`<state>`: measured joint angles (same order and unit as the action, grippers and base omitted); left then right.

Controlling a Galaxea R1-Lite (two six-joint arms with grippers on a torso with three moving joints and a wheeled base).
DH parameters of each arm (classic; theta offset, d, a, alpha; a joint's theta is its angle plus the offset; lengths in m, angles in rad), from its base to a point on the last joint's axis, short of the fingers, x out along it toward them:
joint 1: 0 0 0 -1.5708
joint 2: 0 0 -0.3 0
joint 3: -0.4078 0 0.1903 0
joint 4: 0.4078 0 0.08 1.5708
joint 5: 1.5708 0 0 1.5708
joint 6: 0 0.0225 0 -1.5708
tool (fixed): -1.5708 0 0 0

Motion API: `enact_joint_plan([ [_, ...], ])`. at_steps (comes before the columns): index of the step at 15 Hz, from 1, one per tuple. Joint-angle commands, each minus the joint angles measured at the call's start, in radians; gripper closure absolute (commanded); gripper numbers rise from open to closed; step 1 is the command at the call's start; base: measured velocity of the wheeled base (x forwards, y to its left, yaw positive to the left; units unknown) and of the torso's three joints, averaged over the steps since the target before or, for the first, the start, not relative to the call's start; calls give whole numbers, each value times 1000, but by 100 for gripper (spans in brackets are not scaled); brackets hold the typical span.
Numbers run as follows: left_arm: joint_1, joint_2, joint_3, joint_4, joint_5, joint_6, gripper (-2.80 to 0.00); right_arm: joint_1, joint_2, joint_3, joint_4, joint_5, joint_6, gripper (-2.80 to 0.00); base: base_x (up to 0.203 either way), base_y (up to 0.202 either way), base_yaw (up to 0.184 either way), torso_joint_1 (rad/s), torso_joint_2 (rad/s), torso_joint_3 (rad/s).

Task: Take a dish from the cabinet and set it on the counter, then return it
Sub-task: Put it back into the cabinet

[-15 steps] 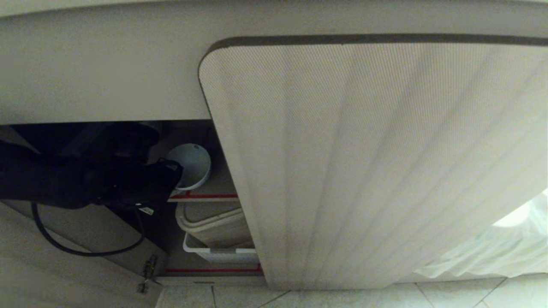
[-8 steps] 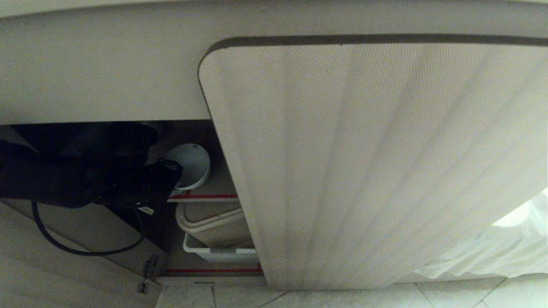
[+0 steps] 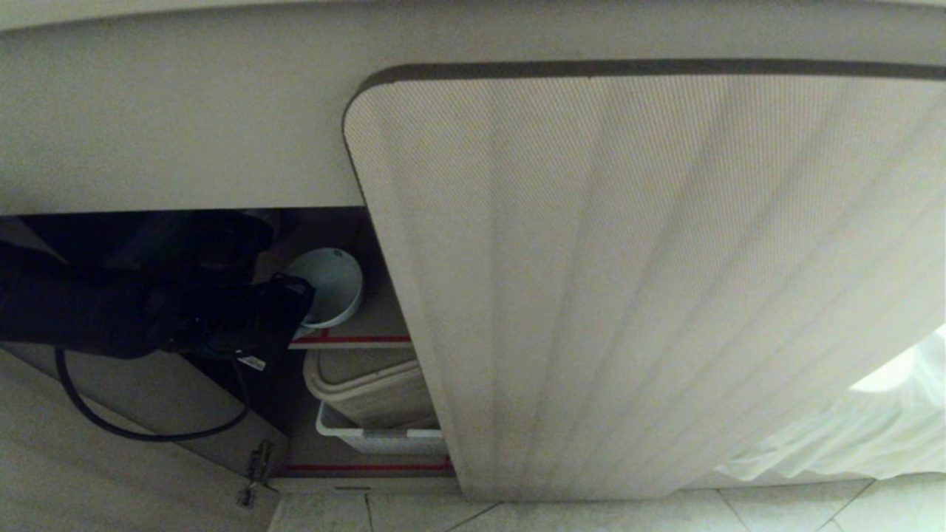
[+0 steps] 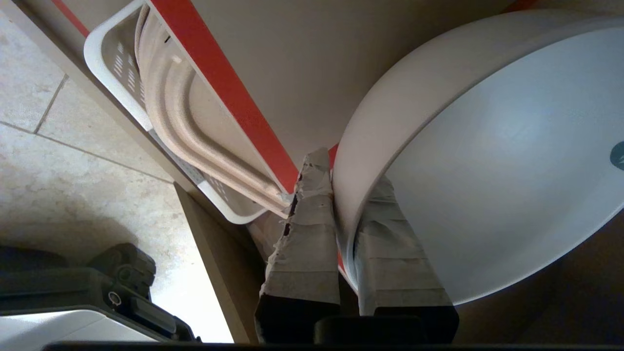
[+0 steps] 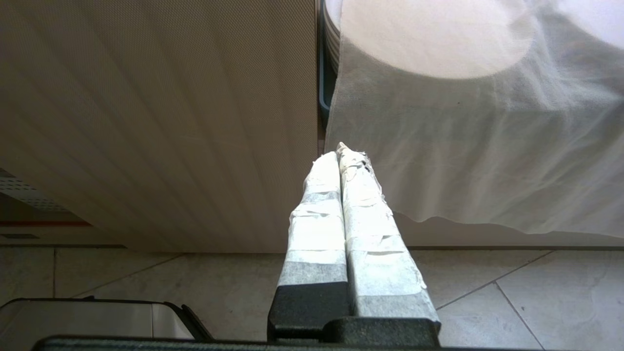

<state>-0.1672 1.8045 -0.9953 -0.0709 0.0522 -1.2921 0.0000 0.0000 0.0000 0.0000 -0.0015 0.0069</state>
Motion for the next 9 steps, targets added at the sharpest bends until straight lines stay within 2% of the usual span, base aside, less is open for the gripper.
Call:
enact_joint_plan([
  [1, 0, 2, 0, -3, 0, -7, 0, 1, 0, 0, 0, 0, -1, 0, 0, 0, 0, 0, 0, 0],
  [8, 0, 10, -14, -4, 8, -27, 0, 1, 0, 0, 0, 0, 1, 0, 0, 0, 0, 0, 0, 0],
  [9, 0, 10, -14, -4, 9, -26, -280, 0, 0, 0, 0, 0, -1, 0, 0, 0, 0, 0, 0, 0],
])
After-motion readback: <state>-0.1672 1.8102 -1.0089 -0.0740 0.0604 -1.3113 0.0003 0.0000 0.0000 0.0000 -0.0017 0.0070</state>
